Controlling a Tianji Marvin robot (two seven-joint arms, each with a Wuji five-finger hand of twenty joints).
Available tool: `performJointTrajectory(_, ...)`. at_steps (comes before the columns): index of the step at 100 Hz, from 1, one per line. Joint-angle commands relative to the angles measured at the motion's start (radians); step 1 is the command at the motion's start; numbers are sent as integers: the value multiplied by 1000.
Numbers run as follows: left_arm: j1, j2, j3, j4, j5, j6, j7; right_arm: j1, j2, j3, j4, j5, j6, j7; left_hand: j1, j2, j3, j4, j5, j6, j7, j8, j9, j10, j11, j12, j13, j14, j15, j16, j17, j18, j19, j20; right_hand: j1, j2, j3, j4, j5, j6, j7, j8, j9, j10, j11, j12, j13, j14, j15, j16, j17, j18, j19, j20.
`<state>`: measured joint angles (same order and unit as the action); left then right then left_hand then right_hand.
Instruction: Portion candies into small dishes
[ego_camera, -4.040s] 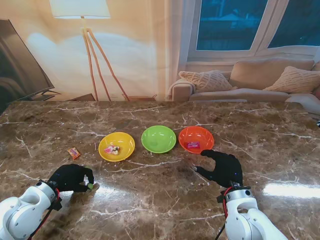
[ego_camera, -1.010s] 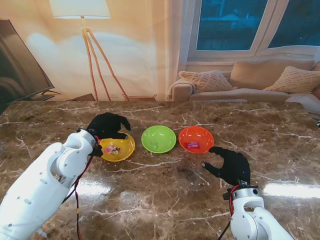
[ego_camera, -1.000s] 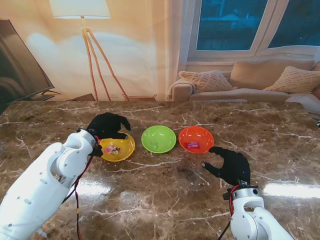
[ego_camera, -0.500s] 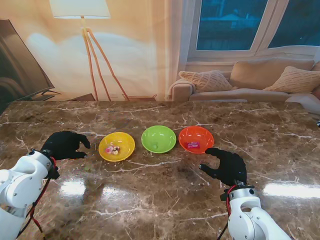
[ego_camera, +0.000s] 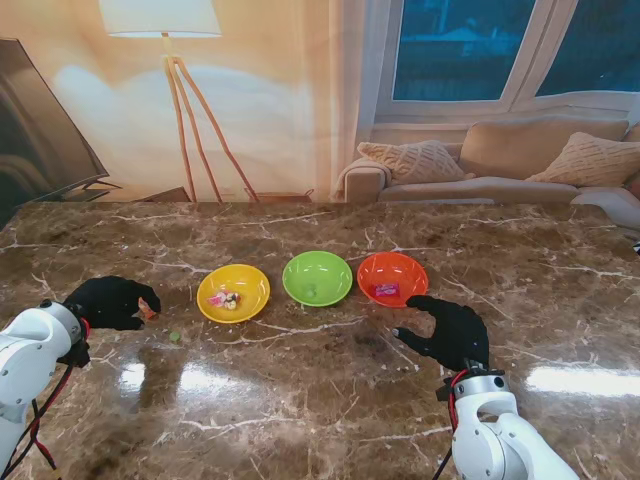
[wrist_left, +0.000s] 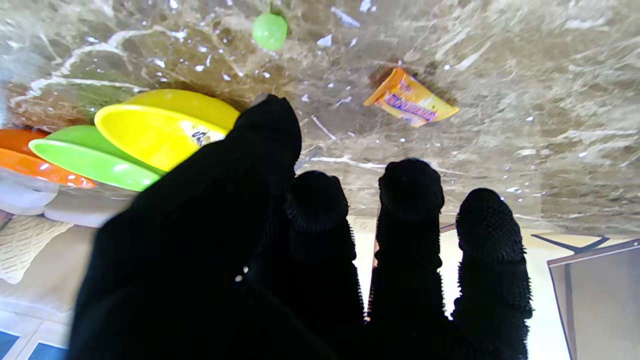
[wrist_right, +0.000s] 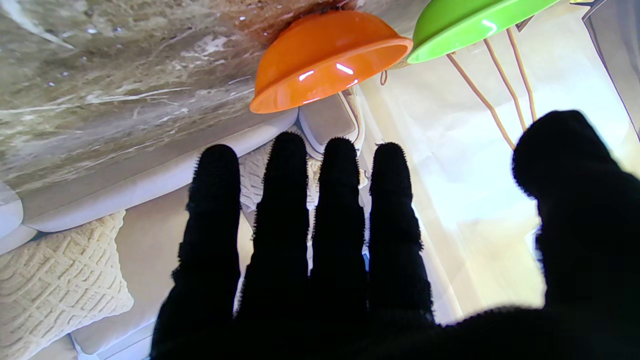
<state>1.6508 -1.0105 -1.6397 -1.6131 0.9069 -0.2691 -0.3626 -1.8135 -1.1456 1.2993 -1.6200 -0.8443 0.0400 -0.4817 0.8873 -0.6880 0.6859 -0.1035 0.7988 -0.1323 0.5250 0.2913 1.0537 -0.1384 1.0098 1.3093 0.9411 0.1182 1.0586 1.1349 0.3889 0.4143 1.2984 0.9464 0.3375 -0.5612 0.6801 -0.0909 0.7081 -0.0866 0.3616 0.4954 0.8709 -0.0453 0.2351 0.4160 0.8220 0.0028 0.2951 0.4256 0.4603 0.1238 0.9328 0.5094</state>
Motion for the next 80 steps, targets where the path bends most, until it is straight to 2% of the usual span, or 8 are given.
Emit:
performJointTrajectory(1, -3, 6, 9, 26, 5, -2, -12, -5, -2, -1, 6, 6, 7, 14, -33, -19, 33, 18, -21, -16, 3, 19, -39, -13, -2, 13, -13, 11, -9, 23, -20, 15, -11, -1, 8, 2, -12, 16, 8, -6, 3, -5, 8, 1, 2, 9, 3, 10, 4, 21, -4, 5, 16, 15)
performJointTrajectory(32, -35, 14, 52, 81, 10, -13, -37, -2, -3, -3, 12, 8, 6, 12, -11, -16, 28, 8, -77, -22, -20, 23, -62, -14, -23, 58, -32, 9, -36, 49, -40, 2, -40, 2, 8, 2, -13, 16, 9, -6, 4, -4, 9, 1, 2, 10, 3, 9, 4, 21, -4, 4, 16, 15)
performJointTrajectory(41, -46, 12, 67, 102, 17, -26, -10, -2, -3, -4, 14, 9, 5, 11, -28, -25, 35, 18, -100, -24, -30, 22, -60, -15, -21, 48, -29, 7, -25, 66, -38, -2, -35, 8, 8, 2, -14, 16, 8, -7, 3, -4, 8, 0, 2, 9, 3, 10, 4, 21, -4, 4, 16, 15)
performJointTrajectory(57, -69, 10, 101, 137, 9, -32, 21, -2, -4, -5, 17, 10, 6, 10, -42, -41, 41, 14, -135, -38, -36, 24, -55, -19, 8, 50, -25, 4, -2, 89, -38, -5, -26, 15, 8, 2, -14, 17, 8, -7, 3, -4, 9, 0, 2, 10, 3, 9, 4, 21, -4, 5, 16, 15)
performJointTrajectory(80, -106, 9, 154, 204, 2, -50, 62, -4, -3, -1, 16, 9, 5, 12, -77, -81, 56, 2, -115, -34, -21, 31, -37, -24, 39, 58, -8, 3, 30, 107, -24, 1, -6, 27, 8, 2, -13, 16, 9, -6, 4, -4, 9, 1, 3, 10, 3, 11, 4, 21, -4, 5, 17, 15)
